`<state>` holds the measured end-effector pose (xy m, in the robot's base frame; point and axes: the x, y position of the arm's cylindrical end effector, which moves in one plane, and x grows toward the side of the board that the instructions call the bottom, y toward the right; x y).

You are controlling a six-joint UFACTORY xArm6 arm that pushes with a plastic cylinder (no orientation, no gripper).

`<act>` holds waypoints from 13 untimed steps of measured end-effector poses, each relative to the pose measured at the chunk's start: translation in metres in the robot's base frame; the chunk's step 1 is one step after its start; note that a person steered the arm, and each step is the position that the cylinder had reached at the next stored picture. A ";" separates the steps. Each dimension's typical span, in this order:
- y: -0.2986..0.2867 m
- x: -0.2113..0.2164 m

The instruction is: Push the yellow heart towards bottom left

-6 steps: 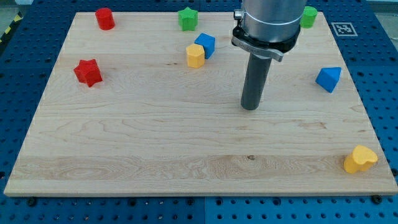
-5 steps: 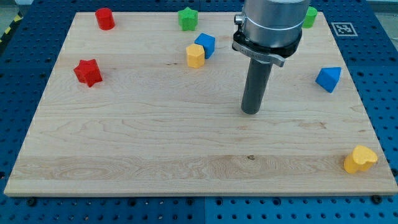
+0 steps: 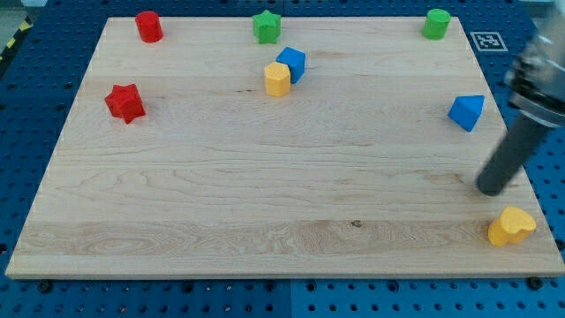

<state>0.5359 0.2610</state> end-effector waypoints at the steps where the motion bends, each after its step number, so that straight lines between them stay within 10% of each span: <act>1: 0.055 0.037; 13: -0.125 0.082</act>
<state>0.6177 0.1363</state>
